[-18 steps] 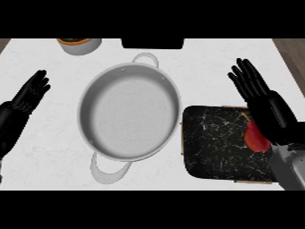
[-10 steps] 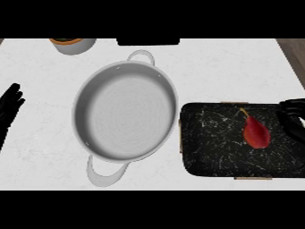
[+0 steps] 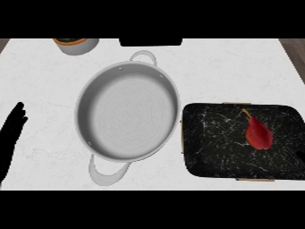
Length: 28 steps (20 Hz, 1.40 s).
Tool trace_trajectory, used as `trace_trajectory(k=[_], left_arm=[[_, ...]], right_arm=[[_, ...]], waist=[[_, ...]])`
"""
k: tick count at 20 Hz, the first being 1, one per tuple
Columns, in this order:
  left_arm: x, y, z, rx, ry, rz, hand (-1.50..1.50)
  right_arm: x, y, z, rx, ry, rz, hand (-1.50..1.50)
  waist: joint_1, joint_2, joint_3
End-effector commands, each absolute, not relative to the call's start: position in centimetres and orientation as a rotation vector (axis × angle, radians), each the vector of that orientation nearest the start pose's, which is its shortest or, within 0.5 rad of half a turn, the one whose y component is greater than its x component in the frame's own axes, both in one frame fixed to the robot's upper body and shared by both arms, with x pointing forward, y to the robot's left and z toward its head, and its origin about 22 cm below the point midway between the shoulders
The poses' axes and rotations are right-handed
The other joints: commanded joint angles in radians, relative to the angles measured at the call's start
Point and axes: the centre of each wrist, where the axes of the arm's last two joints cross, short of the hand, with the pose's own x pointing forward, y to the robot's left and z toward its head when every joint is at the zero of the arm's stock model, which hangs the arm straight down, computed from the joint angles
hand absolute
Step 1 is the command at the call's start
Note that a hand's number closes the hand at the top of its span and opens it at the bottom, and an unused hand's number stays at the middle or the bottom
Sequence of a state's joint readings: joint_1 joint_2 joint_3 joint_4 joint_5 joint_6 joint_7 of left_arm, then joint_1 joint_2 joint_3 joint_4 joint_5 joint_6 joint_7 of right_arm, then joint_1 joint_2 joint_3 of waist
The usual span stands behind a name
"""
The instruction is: Pick the pear from the tray and place it in the pot
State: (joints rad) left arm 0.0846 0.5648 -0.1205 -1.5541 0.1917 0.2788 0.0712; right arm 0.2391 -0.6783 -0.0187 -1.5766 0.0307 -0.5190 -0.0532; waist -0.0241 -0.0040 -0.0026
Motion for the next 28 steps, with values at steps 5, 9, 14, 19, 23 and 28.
trace_trajectory(k=[5,9,14,19,23,28], left_arm=[[23.0,32.8,1.4,0.434,-1.392,-0.143,0.00],[23.4,32.3,2.7,0.427,-1.399,-0.163,0.00],[24.1,32.2,2.7,0.412,-1.406,-0.161,0.00],[23.4,32.7,2.2,0.402,-1.399,-0.175,0.00],[22.8,33.3,2.1,0.431,-1.396,-0.165,0.00],[23.9,31.9,3.1,0.415,-1.391,-0.171,0.00]], right_arm=[[20.0,-39.0,11.8,-0.960,-1.255,0.403,-1.50],[22.3,-36.6,13.8,-0.899,-1.136,0.492,-1.50],[23.9,-36.5,14.6,-0.822,-0.861,0.665,-1.50],[26.6,-34.5,15.3,-0.692,-0.718,0.768,-1.50],[29.3,-31.8,14.5,-0.628,-0.653,0.784,-1.50],[32.7,-31.8,13.0,-0.585,-0.615,0.820,-1.50]], waist=[[0.026,0.005,0.000],[0.048,0.007,0.001],[0.064,0.010,0.001],[0.064,0.009,0.002],[0.053,0.007,0.002],[0.041,0.006,0.003]])
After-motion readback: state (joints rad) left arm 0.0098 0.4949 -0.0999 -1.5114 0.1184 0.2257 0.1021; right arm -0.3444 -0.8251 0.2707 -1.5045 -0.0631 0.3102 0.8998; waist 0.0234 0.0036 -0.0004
